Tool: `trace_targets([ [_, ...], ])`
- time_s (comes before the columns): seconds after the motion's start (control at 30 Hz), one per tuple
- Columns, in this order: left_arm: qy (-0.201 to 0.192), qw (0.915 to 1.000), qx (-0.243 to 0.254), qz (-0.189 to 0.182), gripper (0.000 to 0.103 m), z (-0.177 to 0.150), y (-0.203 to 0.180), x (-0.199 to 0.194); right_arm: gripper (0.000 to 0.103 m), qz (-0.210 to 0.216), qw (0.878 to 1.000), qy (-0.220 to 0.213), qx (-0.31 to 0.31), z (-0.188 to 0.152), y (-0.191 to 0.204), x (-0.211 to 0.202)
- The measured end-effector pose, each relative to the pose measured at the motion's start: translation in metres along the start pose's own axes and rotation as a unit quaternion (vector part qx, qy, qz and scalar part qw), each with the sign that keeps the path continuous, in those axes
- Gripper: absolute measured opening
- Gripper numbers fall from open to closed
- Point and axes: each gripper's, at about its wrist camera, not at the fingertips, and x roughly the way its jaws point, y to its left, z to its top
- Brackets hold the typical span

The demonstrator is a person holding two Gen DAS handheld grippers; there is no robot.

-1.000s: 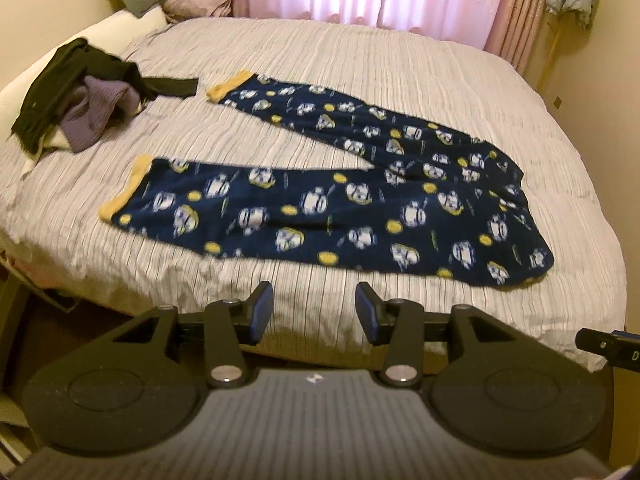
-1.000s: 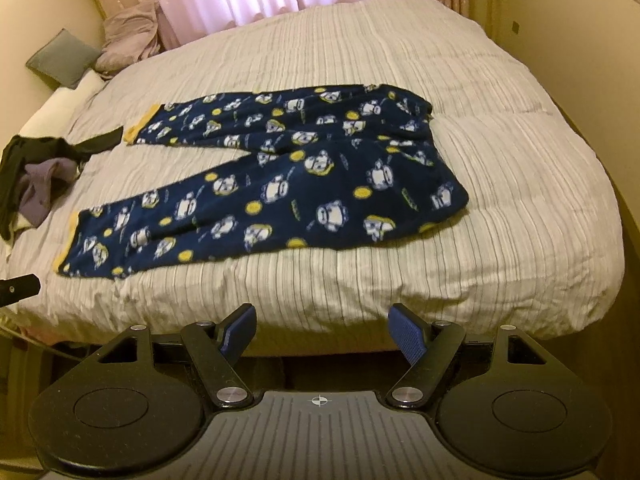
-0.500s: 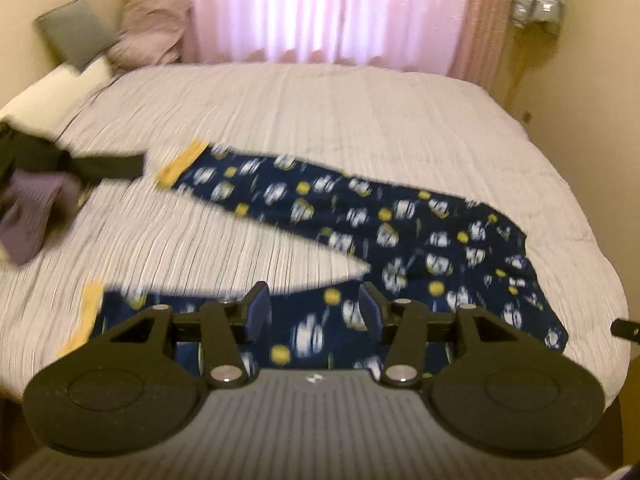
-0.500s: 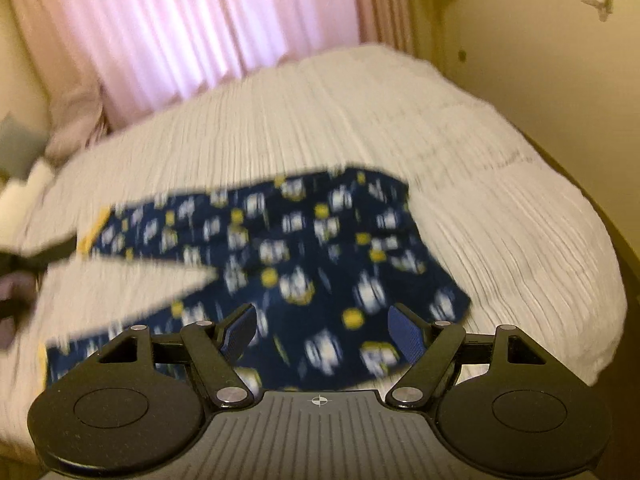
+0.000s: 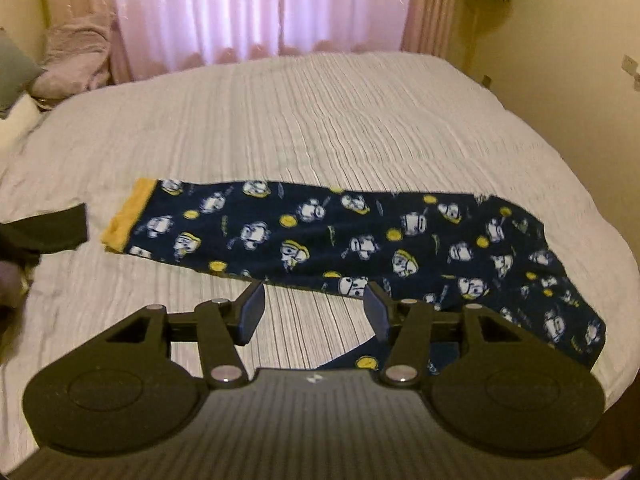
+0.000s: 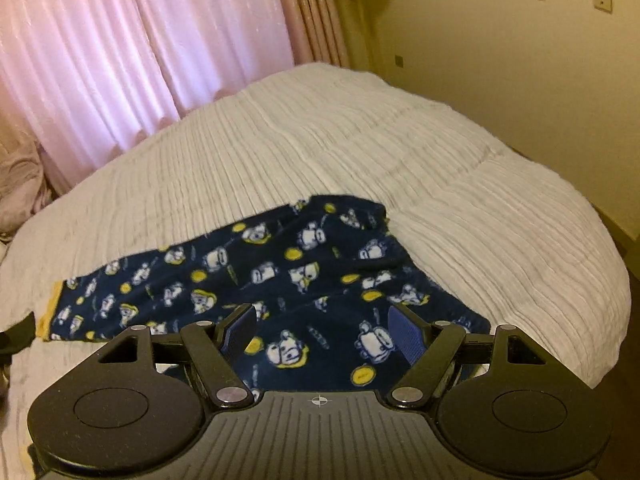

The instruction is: Fold clothes

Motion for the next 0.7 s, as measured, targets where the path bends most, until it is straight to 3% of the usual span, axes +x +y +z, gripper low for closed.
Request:
trace_targets([
  [0.3, 0.011, 0.9981, 0.053, -0.028, 0.051, 0.022, 0.009, 0.097, 0.076, 0.033, 0.993, 0.042, -0.105, 0.026, 0.013, 0.090],
  [0.5, 0.021, 0.9931, 0.111, -0.033, 0.051, 0.046, 0.014, 0.183, 0.076, 0.065, 0.978, 0.063, -0.187, 0.054, 0.024, 0.185],
  [0.7, 0.018, 0.9842, 0.168, -0.052, 0.051, 0.070, 0.013, 0.265, 0.076, 0.092, 0.953, 0.063, -0.281, 0.089, 0.036, 0.289],
])
